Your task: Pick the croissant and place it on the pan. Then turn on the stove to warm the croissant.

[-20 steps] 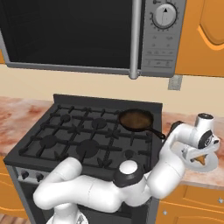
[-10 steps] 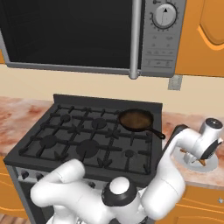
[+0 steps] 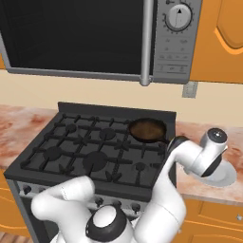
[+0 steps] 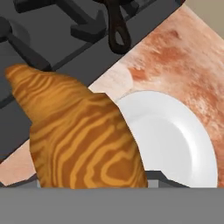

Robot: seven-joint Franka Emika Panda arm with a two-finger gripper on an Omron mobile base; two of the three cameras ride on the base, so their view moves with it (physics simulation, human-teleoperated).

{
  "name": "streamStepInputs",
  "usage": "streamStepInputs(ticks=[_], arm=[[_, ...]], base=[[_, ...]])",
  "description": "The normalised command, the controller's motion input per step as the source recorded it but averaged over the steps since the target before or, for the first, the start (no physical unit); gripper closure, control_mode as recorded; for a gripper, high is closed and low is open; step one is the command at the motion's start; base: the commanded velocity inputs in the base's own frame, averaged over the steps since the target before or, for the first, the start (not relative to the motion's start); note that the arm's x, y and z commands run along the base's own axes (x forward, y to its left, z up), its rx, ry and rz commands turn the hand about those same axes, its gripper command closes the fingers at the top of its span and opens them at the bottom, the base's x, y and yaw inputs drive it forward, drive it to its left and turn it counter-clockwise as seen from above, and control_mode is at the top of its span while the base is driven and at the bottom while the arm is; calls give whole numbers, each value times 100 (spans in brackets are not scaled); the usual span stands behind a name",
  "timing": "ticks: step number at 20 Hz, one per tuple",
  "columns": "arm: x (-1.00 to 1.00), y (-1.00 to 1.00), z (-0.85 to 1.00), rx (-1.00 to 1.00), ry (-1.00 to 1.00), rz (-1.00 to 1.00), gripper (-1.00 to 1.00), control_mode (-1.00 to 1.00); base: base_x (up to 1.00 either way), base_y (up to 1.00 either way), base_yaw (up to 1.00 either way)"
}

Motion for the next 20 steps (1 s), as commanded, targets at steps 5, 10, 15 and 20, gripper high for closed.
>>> streamStepInputs(ticks=[5, 10, 15, 20], arm=[[19, 67, 43, -2, 0, 3, 100, -100], [30, 44, 19, 0, 0, 0, 100, -100], [33, 46, 15, 0, 0, 0, 100, -100], [27, 36, 23, 0, 0, 0, 100, -100]], base=[[0, 0, 0], [0, 0, 0], [0, 0, 0], [0, 0, 0]])
